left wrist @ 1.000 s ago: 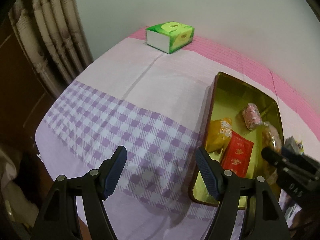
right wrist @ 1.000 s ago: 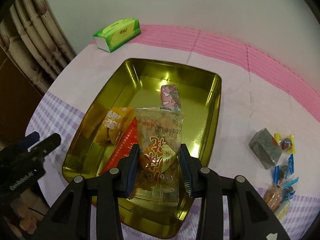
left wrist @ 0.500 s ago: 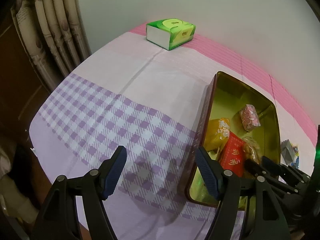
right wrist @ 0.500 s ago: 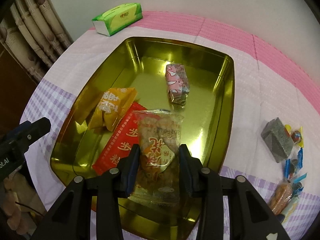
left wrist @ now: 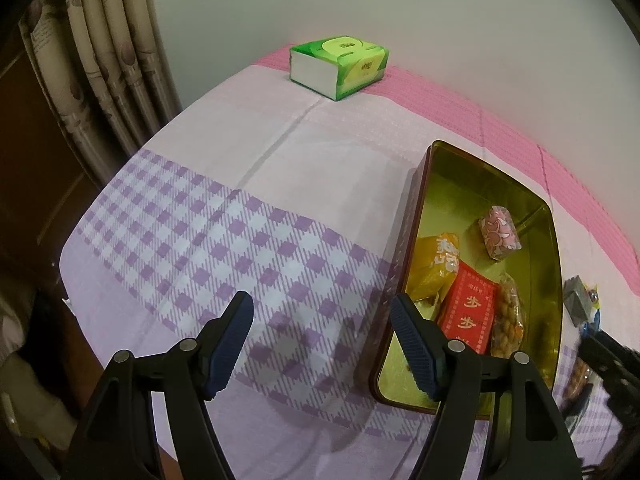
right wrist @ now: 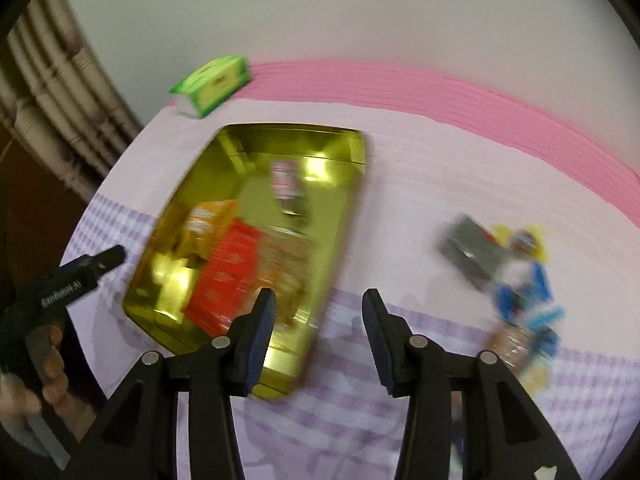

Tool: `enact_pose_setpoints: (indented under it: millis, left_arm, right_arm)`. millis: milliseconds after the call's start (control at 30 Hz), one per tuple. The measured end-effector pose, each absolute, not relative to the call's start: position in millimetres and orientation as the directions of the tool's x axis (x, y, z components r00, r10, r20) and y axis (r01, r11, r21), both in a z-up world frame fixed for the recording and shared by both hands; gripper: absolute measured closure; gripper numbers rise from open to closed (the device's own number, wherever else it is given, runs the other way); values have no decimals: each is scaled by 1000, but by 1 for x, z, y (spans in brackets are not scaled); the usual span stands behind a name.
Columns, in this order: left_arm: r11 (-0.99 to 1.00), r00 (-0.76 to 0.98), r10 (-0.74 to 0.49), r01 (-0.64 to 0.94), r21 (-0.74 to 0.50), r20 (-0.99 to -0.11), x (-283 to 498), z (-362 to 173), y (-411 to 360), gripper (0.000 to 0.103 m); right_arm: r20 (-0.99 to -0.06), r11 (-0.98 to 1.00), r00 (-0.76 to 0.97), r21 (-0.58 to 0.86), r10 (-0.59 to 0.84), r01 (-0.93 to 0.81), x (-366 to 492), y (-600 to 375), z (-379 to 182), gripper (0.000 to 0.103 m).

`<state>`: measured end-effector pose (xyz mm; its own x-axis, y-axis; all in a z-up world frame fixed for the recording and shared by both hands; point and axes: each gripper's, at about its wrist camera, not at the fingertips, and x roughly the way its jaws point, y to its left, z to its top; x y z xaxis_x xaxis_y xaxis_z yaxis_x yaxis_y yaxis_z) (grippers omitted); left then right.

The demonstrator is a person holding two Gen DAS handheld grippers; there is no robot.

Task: Organize snacks
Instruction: 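Carry the clear crisps bag into the gold tray and open the right tool, then reach the right tool to the blue soda cracker pack and grasp it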

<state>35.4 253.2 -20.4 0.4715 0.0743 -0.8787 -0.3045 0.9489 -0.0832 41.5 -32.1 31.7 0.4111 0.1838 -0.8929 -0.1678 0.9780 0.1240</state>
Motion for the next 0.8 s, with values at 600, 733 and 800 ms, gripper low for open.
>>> enact_pose_setpoints:
  millis: [600, 733, 800]
  left_arm:
    - [953, 464, 83, -295, -66, -882, 38, -20, 251, 31]
    - [953, 463, 86, -296, -62, -882, 38, -21, 250, 31]
    - [954, 463, 88, -294, -59, -882, 37, -21, 250, 31]
  right_arm:
    - [-971, 920, 201, 196, 133, 339, 5, -205, -9, 45]
    - [-958, 876, 196, 274, 211, 397, 2, -203, -20, 45]
    - [-955, 872, 205, 283, 216, 400, 3, -199, -22, 44]
